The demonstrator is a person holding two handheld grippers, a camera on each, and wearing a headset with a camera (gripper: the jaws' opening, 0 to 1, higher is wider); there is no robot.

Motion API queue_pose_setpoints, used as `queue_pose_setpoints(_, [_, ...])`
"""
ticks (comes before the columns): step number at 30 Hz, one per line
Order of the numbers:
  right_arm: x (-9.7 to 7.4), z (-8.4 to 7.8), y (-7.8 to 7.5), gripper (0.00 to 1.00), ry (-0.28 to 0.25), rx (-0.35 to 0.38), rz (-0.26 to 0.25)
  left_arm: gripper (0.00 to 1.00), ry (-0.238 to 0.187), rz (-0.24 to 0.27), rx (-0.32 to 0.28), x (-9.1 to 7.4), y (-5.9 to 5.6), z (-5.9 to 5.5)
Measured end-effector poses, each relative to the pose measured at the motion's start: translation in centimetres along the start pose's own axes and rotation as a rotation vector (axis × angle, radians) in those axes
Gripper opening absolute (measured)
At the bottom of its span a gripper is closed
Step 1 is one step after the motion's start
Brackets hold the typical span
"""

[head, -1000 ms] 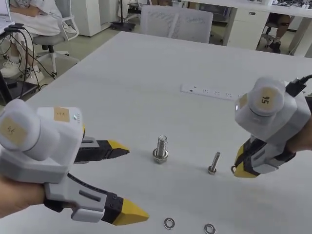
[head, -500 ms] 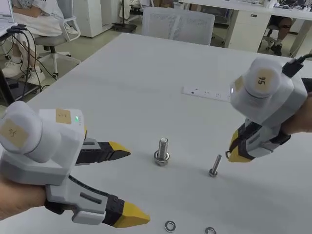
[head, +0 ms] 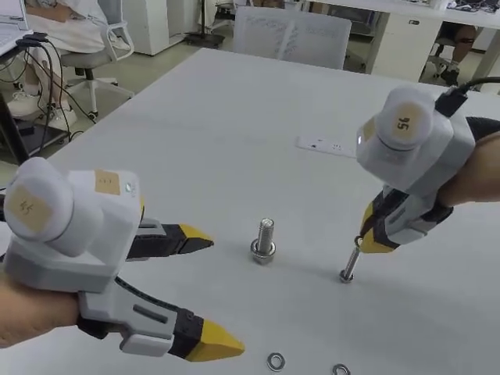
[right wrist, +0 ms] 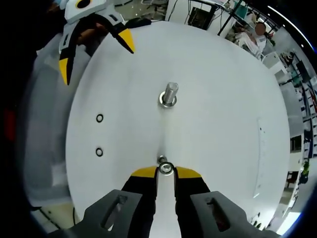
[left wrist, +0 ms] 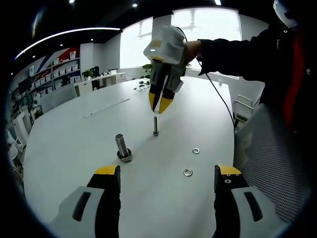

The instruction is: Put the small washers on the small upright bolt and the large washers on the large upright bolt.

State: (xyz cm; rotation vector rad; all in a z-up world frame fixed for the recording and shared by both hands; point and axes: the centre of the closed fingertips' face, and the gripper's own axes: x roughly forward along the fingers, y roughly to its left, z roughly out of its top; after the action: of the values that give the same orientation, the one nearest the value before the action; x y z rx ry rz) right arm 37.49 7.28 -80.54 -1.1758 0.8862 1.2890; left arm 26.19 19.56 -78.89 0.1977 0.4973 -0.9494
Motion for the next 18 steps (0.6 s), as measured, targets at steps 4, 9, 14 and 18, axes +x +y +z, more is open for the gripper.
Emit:
queue_pose_setpoints(4, [0.5, -0.2, -0.1, 0.14, 0.009, 0.0, 0.013, 0.77, 0.001, -0.001, -0.002, 0.1, 0.1, 0.0])
queue_pose_setpoints(9, [0.8, -0.2, -0.2, 0.14, 0.011, 0.001, 0.019, 0.77, 0.003, -0.002, -0.003, 0.2, 0.1, -0.1])
queue_pose_setpoints(14, [1.2, -0.4, -0.3, 0.14, 0.021, 0.003, 0.028, 0.77, 0.002, -0.002, -0.005, 0.2, 0.2, -0.1])
queue_pose_setpoints(18, [1.3, -0.4, -0.3, 0.14, 0.022, 0.001, 0.031, 0.77, 0.002, 0.0, -0.008, 0.2, 0.3, -0.2])
